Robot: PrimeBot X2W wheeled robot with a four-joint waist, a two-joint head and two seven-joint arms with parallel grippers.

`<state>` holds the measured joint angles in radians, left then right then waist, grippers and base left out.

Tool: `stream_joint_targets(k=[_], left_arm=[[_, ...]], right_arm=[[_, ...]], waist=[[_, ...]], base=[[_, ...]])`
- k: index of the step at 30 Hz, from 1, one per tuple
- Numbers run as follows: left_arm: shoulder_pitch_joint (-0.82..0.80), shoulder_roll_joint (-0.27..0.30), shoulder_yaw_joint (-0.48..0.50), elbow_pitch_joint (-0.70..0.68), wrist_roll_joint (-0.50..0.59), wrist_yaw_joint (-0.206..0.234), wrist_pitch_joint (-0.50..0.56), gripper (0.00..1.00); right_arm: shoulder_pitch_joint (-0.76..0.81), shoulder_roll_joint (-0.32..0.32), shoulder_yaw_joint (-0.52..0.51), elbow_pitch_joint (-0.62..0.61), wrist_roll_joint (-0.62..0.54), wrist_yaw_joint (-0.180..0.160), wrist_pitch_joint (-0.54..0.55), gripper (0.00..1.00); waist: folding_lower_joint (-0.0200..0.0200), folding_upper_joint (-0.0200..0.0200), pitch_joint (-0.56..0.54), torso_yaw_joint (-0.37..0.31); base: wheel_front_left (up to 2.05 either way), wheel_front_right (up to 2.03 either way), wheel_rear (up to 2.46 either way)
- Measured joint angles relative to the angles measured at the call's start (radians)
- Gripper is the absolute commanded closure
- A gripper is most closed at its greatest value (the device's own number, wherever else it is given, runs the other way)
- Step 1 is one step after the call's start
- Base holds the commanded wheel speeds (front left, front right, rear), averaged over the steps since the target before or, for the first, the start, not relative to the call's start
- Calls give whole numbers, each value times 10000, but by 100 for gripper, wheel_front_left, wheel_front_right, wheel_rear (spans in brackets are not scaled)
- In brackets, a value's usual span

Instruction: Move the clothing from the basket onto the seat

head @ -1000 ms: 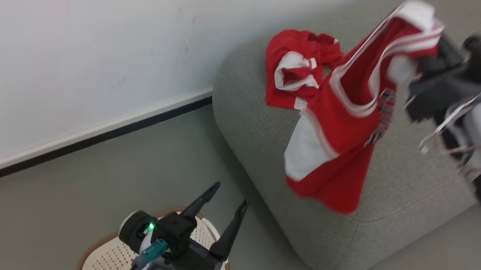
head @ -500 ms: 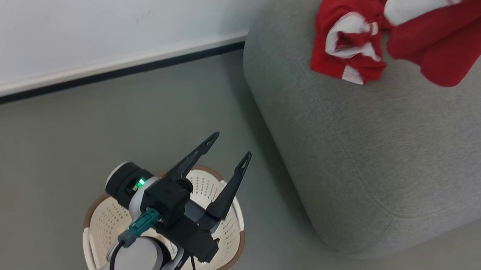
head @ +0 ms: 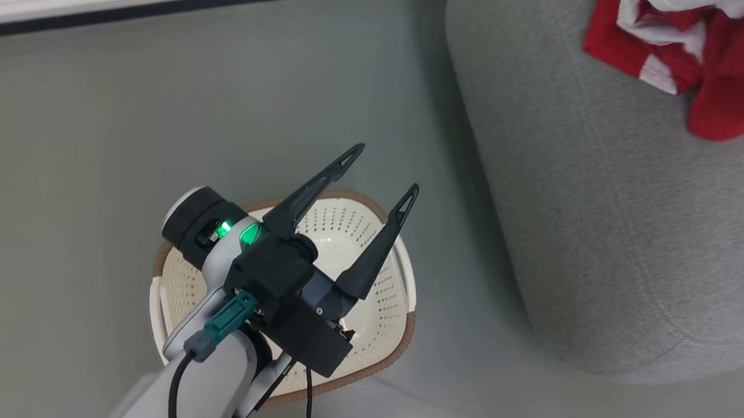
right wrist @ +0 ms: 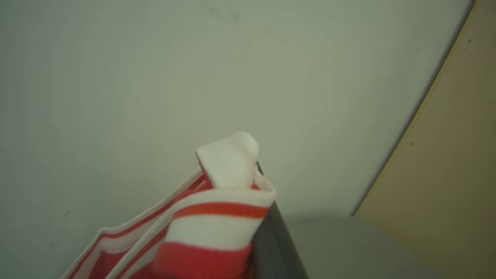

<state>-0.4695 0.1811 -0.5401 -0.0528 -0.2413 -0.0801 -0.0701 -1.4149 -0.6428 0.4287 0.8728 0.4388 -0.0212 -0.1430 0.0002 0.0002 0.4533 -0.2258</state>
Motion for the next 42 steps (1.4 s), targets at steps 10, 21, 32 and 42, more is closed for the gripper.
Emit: stream_joint_targets(k=[10,21,32,42], left_arm=[[-464,-19,-105,-163,111,-6,221,0],[-572,40,-90,-79,113,-8,244,0],[-570,232,169,201,113,-4,142,0],[-342,401,353,604,44,-2,-121,0]], right_arm=[[180,675,222,1239,4,-201,148,100],[455,1492,570,2159,-25,-224,178,100],[492,2136,949,2671,-182,128,-224,0],[1049,3039,1379,2951,-382,642,-732,0]], waist=[[0,1,1086,626],[-1,0,1617,1030],[-2,-1,1533,646],[-2,-1,1048,-65]], base=[[0,0,0],[0,0,0],[0,0,0],[0,0,0]])
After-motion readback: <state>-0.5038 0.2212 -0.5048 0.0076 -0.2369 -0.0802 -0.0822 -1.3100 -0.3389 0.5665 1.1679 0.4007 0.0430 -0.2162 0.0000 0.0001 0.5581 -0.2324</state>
